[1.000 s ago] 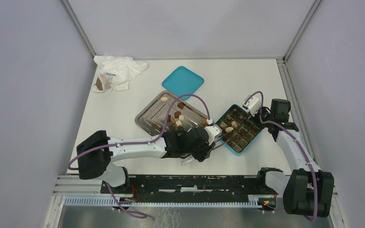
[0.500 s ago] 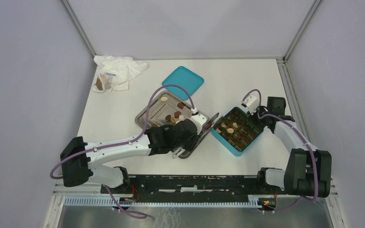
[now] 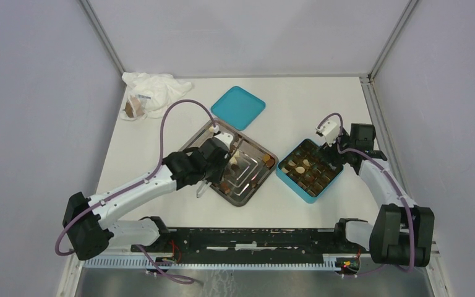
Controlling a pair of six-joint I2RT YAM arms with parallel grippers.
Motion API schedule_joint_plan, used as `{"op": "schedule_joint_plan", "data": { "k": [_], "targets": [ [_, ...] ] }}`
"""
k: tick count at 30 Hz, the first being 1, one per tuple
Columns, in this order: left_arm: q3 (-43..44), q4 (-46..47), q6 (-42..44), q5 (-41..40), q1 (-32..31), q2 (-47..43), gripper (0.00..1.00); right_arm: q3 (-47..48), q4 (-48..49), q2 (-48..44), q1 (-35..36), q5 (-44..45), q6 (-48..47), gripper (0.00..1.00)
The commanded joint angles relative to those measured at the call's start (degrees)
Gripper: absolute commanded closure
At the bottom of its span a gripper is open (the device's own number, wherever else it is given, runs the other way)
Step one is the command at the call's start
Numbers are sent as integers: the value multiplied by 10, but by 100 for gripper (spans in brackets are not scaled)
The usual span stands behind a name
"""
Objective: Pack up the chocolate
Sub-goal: Place the fake chocolate in the packing box, then pick up the fake chocolate from the plate.
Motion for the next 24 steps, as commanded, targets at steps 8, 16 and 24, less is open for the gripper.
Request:
{"op": "schedule_joint_plan", "data": {
  "k": [8, 16, 24],
  "targets": [
    [49, -36, 31, 64, 106, 58, 56, 6, 5, -44, 1, -46, -9, 25],
    [116, -33, 61, 93, 141, 143, 55, 7, 1, -44, 1, -54, -12, 24],
    [145, -15, 70, 117, 162, 200, 54, 7, -2, -44, 1, -57, -15, 24]
  ]
}}
